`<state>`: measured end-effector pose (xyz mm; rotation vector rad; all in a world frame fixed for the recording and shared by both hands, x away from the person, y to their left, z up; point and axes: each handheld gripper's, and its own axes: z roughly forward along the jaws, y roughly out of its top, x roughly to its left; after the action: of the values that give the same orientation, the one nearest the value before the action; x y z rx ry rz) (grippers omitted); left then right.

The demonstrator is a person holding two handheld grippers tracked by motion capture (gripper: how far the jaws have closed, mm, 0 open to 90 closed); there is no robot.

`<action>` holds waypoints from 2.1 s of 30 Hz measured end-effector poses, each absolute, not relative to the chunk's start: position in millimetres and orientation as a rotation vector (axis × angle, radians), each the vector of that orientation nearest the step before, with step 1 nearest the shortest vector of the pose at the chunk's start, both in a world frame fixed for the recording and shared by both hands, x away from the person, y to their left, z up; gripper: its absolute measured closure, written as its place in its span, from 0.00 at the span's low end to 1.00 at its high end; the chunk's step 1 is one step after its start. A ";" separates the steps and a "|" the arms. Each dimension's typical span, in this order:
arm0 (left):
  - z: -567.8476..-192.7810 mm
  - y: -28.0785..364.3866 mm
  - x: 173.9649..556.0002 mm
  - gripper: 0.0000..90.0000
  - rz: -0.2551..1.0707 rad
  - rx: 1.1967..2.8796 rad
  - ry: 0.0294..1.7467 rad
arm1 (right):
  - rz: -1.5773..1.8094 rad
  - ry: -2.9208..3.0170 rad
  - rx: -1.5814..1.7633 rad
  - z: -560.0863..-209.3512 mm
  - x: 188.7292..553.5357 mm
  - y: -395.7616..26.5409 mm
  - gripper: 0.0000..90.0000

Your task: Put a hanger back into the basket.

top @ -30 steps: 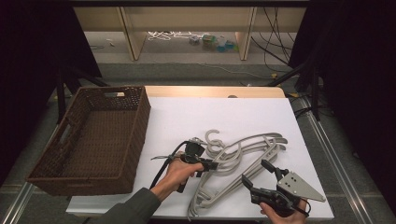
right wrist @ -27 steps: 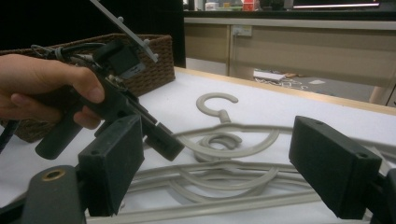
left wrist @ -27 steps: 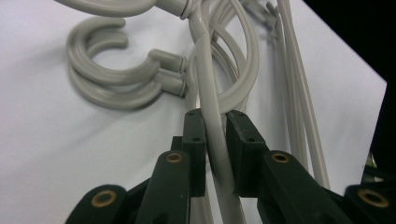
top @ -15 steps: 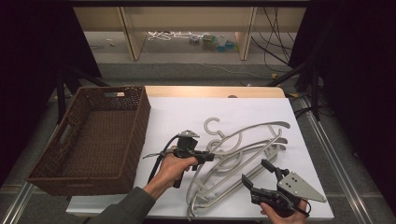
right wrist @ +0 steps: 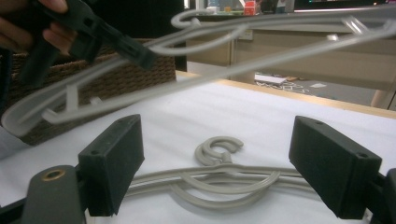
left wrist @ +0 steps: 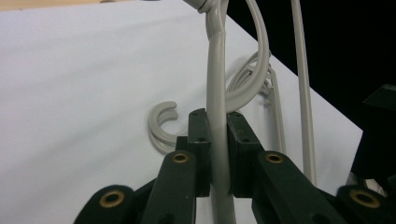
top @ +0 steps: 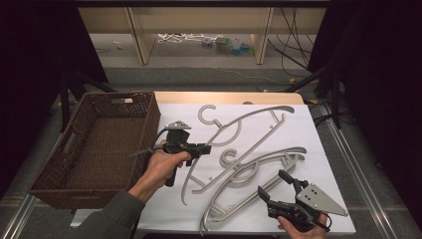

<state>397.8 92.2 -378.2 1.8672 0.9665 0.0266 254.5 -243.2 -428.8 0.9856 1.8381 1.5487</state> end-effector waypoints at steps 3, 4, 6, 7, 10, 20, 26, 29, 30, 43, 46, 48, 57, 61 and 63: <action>-371.0 100.6 396.0 0.91 0.039 1.862 0.960 | 1.557 1.831 0.986 -429.6 255.0 -242.4 0.21; -365.4 108.1 394.8 0.91 0.038 1.862 0.960 | 1.553 1.828 0.987 -429.5 254.9 -242.4 0.21; -362.3 112.4 393.6 0.91 0.038 1.858 0.961 | 1.553 1.830 0.986 -429.3 254.8 -242.3 0.21; -354.9 121.8 391.1 0.91 0.039 1.854 0.955 | 1.544 1.833 0.985 -429.5 254.9 -242.2 0.21; -341.1 136.2 386.0 0.91 0.060 1.837 0.945 | 1.541 1.842 0.994 -429.7 254.8 -241.9 0.21; -301.9 194.4 376.4 0.91 0.156 1.778 0.948 | 1.551 1.844 0.993 -431.4 256.1 -240.6 0.21; -299.2 224.3 377.1 0.91 0.257 1.814 0.976 | 1.534 1.855 0.993 -431.6 256.4 -241.0 0.21; -302.5 237.1 381.7 0.91 0.287 1.820 1.013 | 1.523 1.857 0.997 -431.8 256.3 -241.2 0.21; -302.7 240.6 382.9 0.91 0.310 1.825 1.021 | 1.533 1.845 0.994 -432.1 256.8 -240.8 0.21; -297.9 301.1 398.3 0.91 0.511 1.817 1.102 | 1.512 1.872 1.008 -431.9 256.1 -241.4 0.21; -300.9 317.5 400.9 0.91 0.546 1.798 1.135 | 1.510 1.866 1.002 -431.9 256.8 -241.6 0.21; -306.3 334.9 402.0 0.91 0.581 1.782 1.162 | 1.534 1.865 1.001 -432.7 257.0 -240.5 0.21; -324.6 373.4 396.2 0.91 0.668 1.812 1.205 | 1.524 1.870 1.005 -433.3 257.8 -240.3 0.21; -331.8 386.8 393.0 0.91 0.695 1.815 1.227 | 1.534 1.859 1.004 -433.7 258.0 -239.9 0.21; -336.1 393.0 391.7 0.91 0.701 1.819 1.236 | 1.538 1.861 1.002 -434.0 258.3 -239.8 0.21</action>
<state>391.7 393.0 -336.1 1.8191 1.2361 0.7013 258.3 -239.8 -434.0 1.0023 1.8606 1.5379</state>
